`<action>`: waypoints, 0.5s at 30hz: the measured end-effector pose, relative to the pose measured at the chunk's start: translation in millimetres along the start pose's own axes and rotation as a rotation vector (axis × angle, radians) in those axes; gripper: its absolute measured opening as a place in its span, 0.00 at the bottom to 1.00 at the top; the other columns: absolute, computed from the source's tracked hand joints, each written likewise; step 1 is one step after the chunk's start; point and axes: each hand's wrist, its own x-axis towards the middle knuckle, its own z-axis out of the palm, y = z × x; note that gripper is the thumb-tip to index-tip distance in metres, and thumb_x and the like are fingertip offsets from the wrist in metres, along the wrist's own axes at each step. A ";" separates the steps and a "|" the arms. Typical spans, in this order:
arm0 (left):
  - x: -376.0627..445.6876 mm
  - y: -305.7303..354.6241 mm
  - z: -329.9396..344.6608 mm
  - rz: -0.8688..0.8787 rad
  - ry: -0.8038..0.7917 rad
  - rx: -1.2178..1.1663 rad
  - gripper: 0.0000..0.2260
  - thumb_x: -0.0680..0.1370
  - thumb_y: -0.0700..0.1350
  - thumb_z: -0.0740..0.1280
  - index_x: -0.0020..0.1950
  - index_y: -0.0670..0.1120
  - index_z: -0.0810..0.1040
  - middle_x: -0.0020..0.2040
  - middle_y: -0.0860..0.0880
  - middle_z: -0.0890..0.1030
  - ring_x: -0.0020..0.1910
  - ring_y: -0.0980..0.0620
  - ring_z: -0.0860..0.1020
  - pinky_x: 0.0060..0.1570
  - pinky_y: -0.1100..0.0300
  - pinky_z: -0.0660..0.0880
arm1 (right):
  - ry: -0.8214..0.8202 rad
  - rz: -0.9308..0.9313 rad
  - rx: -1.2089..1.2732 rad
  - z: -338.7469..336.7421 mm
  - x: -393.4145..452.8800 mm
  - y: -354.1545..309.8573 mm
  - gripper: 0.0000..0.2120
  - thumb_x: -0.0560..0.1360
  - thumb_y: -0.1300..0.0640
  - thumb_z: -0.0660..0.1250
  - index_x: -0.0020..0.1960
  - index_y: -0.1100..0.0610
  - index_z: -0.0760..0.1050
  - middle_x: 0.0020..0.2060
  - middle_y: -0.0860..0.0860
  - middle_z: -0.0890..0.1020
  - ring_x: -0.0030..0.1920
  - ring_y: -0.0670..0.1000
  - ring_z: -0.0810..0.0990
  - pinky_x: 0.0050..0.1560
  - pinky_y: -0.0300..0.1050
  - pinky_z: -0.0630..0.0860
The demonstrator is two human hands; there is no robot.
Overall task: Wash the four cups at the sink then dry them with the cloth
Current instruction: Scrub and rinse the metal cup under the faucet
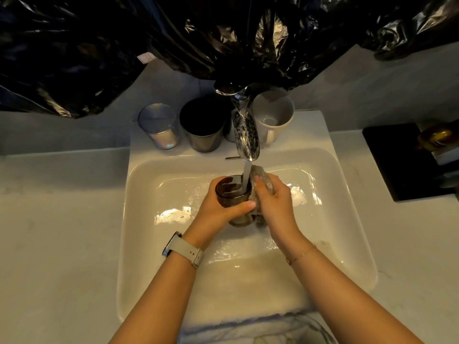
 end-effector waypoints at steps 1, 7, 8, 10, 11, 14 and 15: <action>1.5 2.0 -3.3 0.009 0.012 0.064 0.33 0.67 0.44 0.81 0.67 0.54 0.70 0.59 0.55 0.80 0.56 0.60 0.80 0.52 0.66 0.78 | -0.011 0.001 0.007 -1.7 -1.3 -0.3 0.07 0.80 0.57 0.63 0.50 0.56 0.79 0.43 0.55 0.84 0.45 0.54 0.83 0.49 0.49 0.80; 5.8 15.3 -5.3 -0.060 0.163 0.029 0.32 0.63 0.55 0.81 0.63 0.51 0.75 0.57 0.49 0.82 0.54 0.51 0.82 0.51 0.55 0.80 | -0.036 -0.005 0.075 -9.8 2.2 -8.7 0.04 0.79 0.57 0.65 0.48 0.53 0.78 0.42 0.51 0.83 0.43 0.48 0.83 0.44 0.43 0.80; 6.3 17.3 -4.4 -0.124 0.167 -0.065 0.29 0.65 0.55 0.80 0.62 0.48 0.76 0.56 0.46 0.83 0.53 0.48 0.82 0.48 0.54 0.81 | -0.012 -0.011 0.096 -12.9 1.0 -9.8 0.02 0.79 0.57 0.66 0.49 0.53 0.78 0.43 0.50 0.83 0.44 0.48 0.83 0.44 0.41 0.79; 6.7 22.2 -0.8 -0.238 0.118 -0.313 0.20 0.72 0.52 0.74 0.60 0.44 0.79 0.54 0.41 0.84 0.51 0.45 0.83 0.43 0.53 0.81 | 0.025 0.000 0.151 -21.5 -4.9 -10.1 0.08 0.78 0.57 0.67 0.56 0.54 0.73 0.46 0.52 0.81 0.46 0.50 0.82 0.42 0.39 0.79; 7.1 23.8 1.2 -0.298 0.097 -0.463 0.18 0.75 0.51 0.72 0.60 0.42 0.80 0.54 0.40 0.84 0.52 0.43 0.84 0.45 0.51 0.82 | 0.030 0.004 0.173 -26.3 -8.5 -8.4 0.12 0.77 0.57 0.68 0.59 0.53 0.70 0.46 0.54 0.81 0.46 0.51 0.82 0.41 0.40 0.80; 8.9 27.5 7.3 -0.449 0.093 -0.831 0.21 0.77 0.53 0.70 0.63 0.39 0.78 0.57 0.37 0.83 0.57 0.39 0.82 0.60 0.44 0.77 | 0.044 -0.100 0.054 -38.4 -18.1 2.5 0.16 0.76 0.58 0.69 0.61 0.51 0.71 0.47 0.51 0.81 0.47 0.46 0.81 0.47 0.41 0.79; 9.1 29.8 9.2 -0.492 0.112 -0.930 0.22 0.76 0.53 0.70 0.61 0.37 0.78 0.56 0.35 0.83 0.56 0.38 0.82 0.60 0.44 0.77 | 0.037 -0.156 0.008 -39.8 -20.7 6.5 0.14 0.76 0.60 0.70 0.60 0.53 0.74 0.48 0.48 0.81 0.49 0.42 0.80 0.49 0.38 0.77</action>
